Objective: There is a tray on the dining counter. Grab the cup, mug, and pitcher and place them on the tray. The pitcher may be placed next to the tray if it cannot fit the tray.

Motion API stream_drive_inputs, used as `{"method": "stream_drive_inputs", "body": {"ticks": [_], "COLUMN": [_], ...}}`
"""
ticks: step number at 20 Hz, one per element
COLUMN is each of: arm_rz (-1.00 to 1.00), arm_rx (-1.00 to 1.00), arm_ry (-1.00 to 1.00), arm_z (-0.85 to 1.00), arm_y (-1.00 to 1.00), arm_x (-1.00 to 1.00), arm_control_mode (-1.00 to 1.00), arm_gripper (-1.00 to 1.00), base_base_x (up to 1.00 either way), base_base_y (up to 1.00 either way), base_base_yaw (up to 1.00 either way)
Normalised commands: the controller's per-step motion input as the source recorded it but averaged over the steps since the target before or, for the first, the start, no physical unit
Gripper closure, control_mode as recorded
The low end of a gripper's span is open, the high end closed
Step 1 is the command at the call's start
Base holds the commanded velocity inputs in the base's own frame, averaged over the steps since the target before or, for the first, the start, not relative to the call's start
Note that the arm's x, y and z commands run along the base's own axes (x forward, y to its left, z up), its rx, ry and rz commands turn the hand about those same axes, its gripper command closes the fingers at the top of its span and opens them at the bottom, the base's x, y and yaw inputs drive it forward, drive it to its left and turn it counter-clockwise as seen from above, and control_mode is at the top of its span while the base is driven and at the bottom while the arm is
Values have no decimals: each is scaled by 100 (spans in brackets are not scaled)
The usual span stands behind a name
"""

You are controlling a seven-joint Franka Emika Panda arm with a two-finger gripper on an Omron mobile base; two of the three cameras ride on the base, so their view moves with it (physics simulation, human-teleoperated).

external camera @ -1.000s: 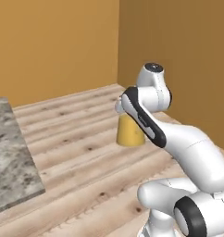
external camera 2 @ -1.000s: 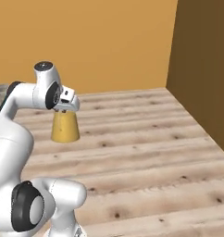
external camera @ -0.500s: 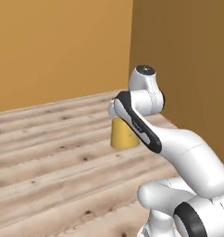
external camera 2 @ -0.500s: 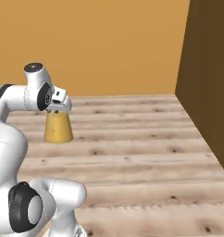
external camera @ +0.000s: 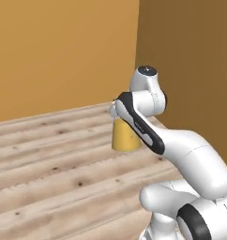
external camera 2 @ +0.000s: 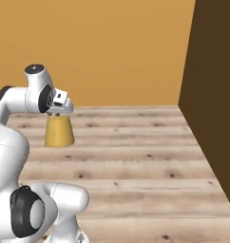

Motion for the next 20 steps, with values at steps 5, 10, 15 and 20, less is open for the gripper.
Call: {"method": "stream_drive_inputs", "body": {"ticks": [5, 10, 15, 20], "arm_rz": [0, 0, 0, 0], "arm_rx": [0, 0, 0, 0], "arm_ry": [0, 0, 0, 0], "arm_z": [0, 0, 0, 0], "arm_y": [0, 0, 0, 0], "arm_x": [0, 0, 0, 0], "arm_control_mode": [100, 100, 100, 100], "arm_gripper": [100, 100, 100, 100], "base_base_x": [100, 100, 100, 100], "base_base_y": [-15, -5, -6, -25], "base_base_yaw": [5, 8, 20, 37]}}
